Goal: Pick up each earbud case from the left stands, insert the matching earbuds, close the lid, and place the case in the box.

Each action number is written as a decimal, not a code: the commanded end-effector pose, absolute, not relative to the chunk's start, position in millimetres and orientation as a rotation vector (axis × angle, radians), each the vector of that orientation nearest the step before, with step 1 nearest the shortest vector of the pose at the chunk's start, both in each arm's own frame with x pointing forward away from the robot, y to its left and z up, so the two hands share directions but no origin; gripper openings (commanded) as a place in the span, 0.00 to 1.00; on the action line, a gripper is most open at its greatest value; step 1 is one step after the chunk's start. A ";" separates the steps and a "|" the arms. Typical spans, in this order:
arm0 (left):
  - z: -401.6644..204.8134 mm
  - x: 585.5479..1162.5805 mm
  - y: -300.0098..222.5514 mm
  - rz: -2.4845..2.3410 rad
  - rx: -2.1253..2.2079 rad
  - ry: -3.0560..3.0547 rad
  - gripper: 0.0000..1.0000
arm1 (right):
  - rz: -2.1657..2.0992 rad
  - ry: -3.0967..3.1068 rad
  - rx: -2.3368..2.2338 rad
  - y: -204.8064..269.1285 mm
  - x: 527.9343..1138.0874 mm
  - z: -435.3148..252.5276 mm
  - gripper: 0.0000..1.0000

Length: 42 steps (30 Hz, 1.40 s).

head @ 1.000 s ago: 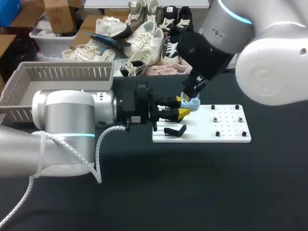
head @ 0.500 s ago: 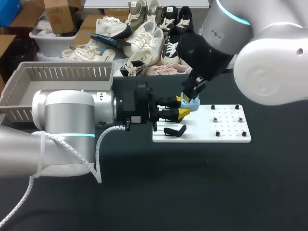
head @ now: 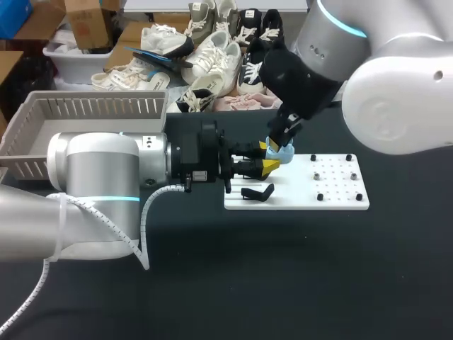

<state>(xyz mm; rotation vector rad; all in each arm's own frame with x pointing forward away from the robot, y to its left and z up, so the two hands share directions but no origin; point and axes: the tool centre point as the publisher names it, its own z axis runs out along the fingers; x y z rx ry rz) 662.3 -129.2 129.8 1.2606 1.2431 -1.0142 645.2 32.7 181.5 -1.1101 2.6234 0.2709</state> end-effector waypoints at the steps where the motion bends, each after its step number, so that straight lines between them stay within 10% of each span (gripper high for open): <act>1: 129.1 661.1 -129.7 -1.009 1.255 1.243 0.00 | 0.269 2.631 -1.112 34.8 647.0 181.1 0.00; 42: 129.1 661.1 -129.7 -1.009 1.255 1.243 0.00 | 0.263 2.654 -1.114 35.1 646.5 173.6 0.00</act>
